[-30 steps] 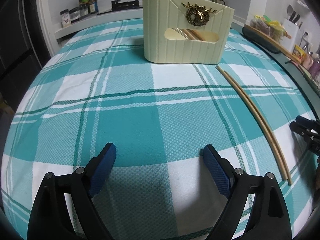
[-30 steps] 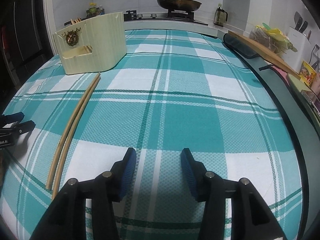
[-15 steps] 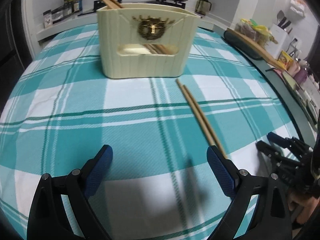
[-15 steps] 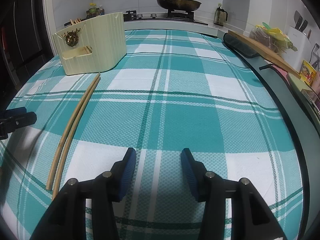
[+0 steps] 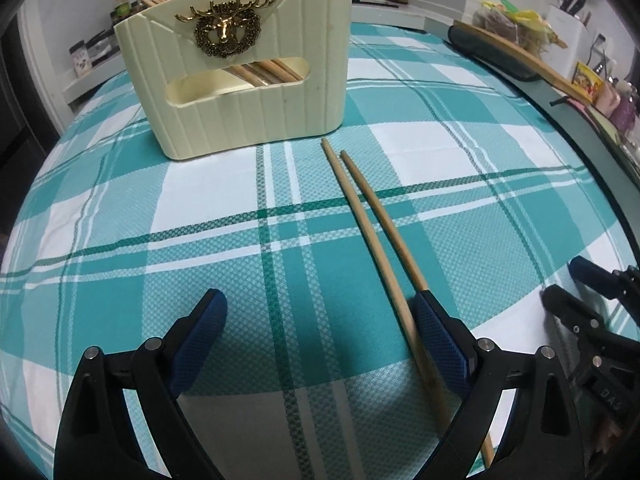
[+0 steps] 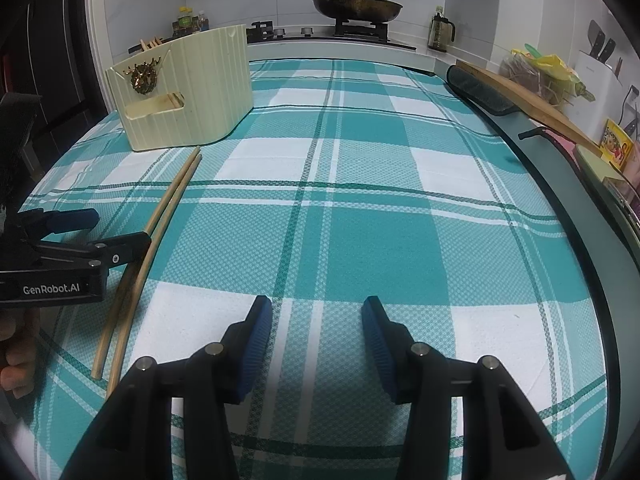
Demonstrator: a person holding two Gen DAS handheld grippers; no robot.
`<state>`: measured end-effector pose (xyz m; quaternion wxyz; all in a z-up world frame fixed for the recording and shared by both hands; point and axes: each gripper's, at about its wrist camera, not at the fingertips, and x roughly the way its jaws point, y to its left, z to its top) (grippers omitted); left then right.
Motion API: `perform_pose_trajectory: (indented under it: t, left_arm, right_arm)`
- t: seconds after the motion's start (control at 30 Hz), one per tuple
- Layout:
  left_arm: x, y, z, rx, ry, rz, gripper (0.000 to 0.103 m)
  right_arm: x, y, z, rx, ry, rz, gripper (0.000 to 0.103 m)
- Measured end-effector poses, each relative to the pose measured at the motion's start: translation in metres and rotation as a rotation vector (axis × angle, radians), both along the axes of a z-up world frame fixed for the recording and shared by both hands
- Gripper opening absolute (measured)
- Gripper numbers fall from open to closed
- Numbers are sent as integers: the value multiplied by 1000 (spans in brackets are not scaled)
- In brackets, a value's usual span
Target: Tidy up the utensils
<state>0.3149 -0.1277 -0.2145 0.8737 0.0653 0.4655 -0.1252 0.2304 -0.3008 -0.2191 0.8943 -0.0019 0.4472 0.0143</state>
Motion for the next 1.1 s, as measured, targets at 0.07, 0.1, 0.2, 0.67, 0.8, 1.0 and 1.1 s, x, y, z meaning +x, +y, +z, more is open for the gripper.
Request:
perform_pose_trajectory:
  t: [0.07,0.1,0.2,0.67,0.8,1.0,1.1]
  left_arm:
    - [-1,0,1,-8,-8,-9,79]
    - [-3,0,3,-7,-18,-17,72]
    - [-7,-4,6,-17,-34,-56,24]
    - [-48,87,15,-52,-16,69,6]
    - [-61,108,16,-59,-16,87,6]
    - [-66,108,16,-59,-17,77,47]
    - [-71,109,20,-52,-40,73,57]
  right_arm:
    - [0,0,0,0,0,0,48]
    - [0,0,0,0,0,0,48]
    - [0,0,0,0,0,0,48]
    - [0,-6,2,57,-3,2,50]
    - [0,8,16,146,22,14,50]
    - [16,87,29,141,89,233,49]
    - [27,113,17,35,123,264,48]
